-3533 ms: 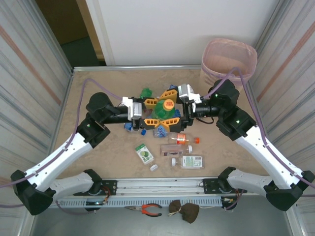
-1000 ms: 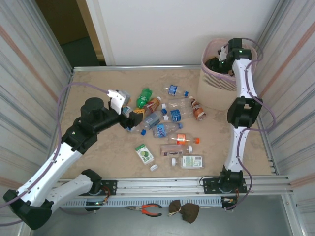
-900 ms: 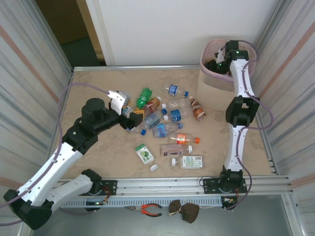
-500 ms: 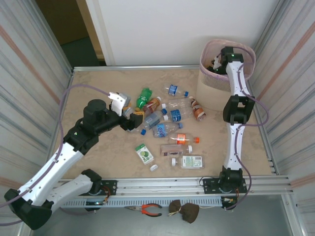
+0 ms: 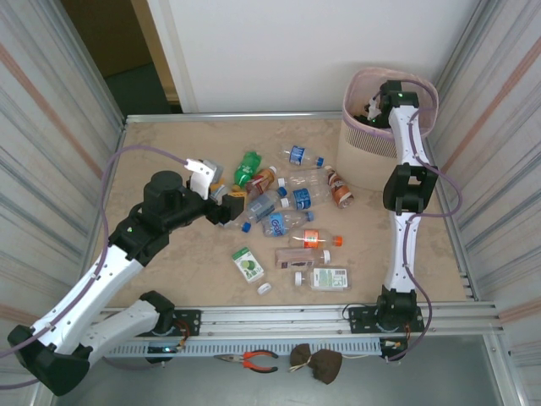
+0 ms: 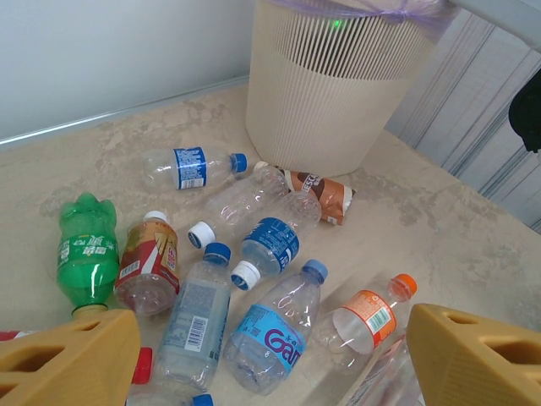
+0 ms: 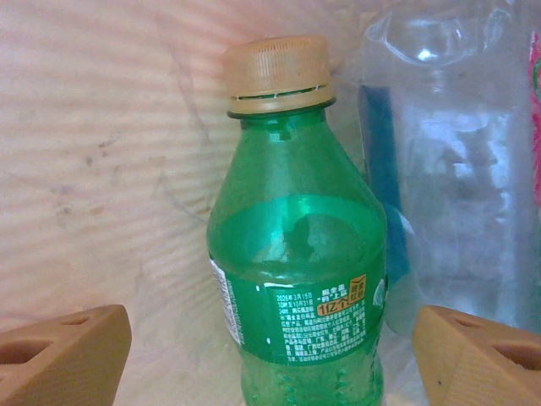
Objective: Put the plastic bottles in the bin
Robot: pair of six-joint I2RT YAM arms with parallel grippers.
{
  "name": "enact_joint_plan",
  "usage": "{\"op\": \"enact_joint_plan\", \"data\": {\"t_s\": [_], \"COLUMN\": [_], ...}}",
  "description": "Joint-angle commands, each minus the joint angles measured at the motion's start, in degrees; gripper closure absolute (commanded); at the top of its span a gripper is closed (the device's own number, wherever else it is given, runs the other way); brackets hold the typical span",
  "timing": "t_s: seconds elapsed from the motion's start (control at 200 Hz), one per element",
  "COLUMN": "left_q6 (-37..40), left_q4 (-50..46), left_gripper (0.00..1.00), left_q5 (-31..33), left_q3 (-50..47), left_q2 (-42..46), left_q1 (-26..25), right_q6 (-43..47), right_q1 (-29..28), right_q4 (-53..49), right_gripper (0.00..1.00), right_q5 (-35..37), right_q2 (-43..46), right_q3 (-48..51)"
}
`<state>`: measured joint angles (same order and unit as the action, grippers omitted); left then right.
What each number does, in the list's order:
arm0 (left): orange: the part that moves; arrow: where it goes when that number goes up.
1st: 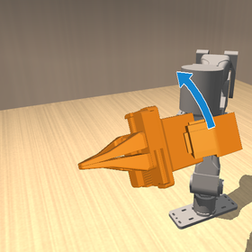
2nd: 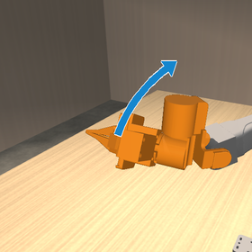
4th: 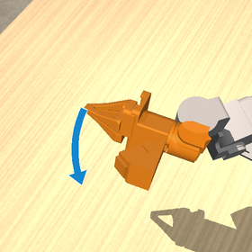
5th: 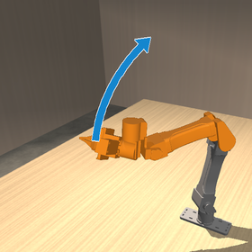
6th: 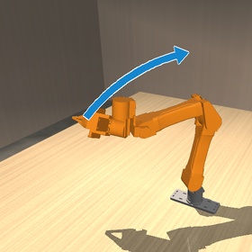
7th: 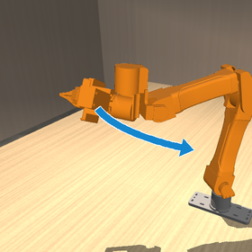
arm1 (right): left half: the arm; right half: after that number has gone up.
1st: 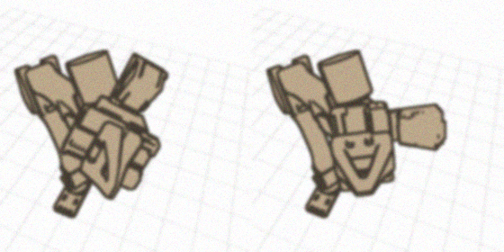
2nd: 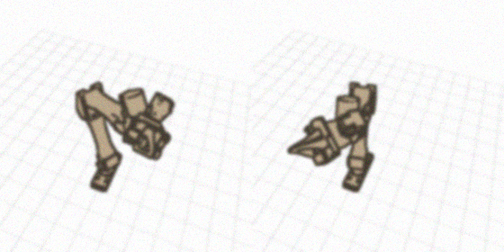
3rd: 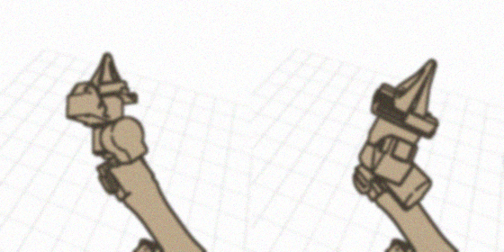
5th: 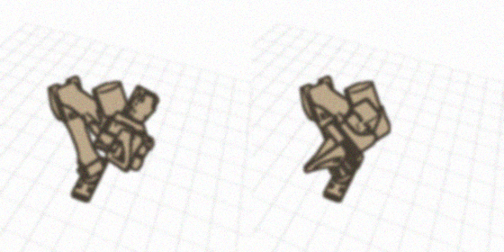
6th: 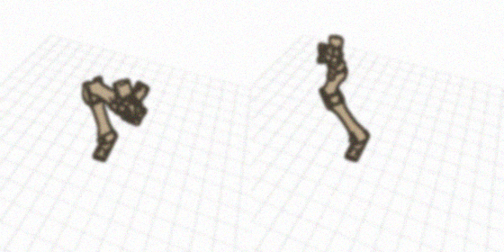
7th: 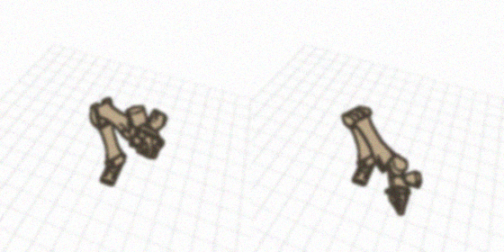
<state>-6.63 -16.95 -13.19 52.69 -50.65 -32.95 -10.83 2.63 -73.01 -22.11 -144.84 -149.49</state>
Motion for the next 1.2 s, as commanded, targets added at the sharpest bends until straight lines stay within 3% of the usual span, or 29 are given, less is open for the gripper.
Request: {"op": "enact_joint_plan", "data": {"t_s": [0.0, 0.496, 0.791, 0.957, 1.197], "left_q6": [-0.93, -4.06, -13.80, -20.85, -33.62], "left_q4": [-1.07, -3.38, -10.97, -16.47, -25.06], "left_gripper": [0.17, 0.20, 0.23, 0.25, 0.28], "left_q5": [0.85, 1.37, 2.79, 7.57, 17.37], "left_q3": [-0.22, -0.41, 0.23, -0.60, -1.60], "left_q2": [1.00, 0.91, -1.19, -2.71, -5.09], "left_q1": [0.56, 0.51, 0.01, -3.94, -14.37], "right_q6": [0.02, -2.44, -3.04, -3.23, -3.15], "right_q1": [-0.11, 1.58, 1.77, 1.49, -0.12], "right_q4": [0.41, 3.29, 4.27, 3.79, 2.94], "right_gripper": [0.13, 0.12, 0.13, 0.14, 0.14], "right_q5": [-1.18, -0.92, 0.33, 0.75, 1.74], "right_q2": [2.05, 15.32, 22.52, 26.39, 33.34], "right_q3": [-0.67, -0.89, -0.85, -0.78, 0.26]}}
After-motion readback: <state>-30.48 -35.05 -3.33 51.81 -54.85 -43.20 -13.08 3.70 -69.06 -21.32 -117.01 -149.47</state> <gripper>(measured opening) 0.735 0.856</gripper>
